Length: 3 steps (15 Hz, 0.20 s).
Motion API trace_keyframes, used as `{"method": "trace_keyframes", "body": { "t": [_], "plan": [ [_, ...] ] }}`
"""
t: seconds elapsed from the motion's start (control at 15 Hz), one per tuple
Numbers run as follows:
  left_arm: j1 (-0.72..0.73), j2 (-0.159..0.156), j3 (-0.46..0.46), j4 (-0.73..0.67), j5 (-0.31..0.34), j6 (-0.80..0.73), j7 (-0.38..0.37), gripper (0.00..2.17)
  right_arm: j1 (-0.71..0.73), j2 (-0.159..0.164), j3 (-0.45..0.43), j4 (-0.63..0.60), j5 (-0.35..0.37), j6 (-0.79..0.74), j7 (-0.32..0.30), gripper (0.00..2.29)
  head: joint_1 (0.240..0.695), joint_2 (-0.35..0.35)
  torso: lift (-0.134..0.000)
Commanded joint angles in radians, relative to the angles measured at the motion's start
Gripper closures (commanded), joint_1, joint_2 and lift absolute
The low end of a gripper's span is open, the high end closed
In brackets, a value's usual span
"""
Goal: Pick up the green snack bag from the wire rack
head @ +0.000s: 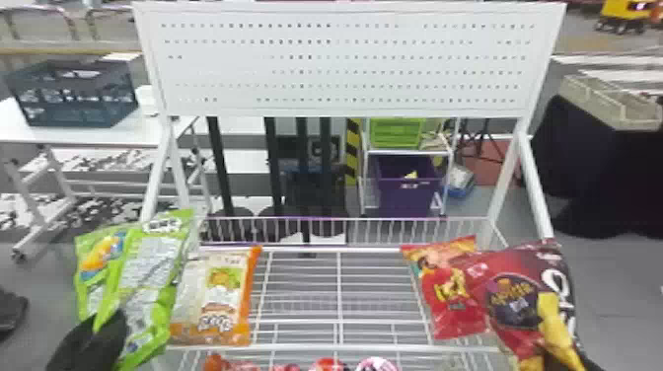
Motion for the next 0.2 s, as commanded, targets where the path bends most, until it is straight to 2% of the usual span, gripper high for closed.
{"method": "trace_keyframes", "body": {
  "t": [0.0, 0.13],
  "plan": [
    [0.002, 0.000, 0.000, -0.002, 0.000, 0.000, 0.000, 2.15, 0.000, 0.001, -0.001, 0.002, 0.000, 0.000, 0.000, 2.18, 0.499, 0.000, 0.000],
    [0.003, 0.000, 0.000, -0.005, 0.000, 0.000, 0.000, 2.15, 0.000, 0.001, -0.001, 0.002, 0.000, 0.000, 0.000, 2.18, 0.499, 0.000, 0.000]
  ]
}}
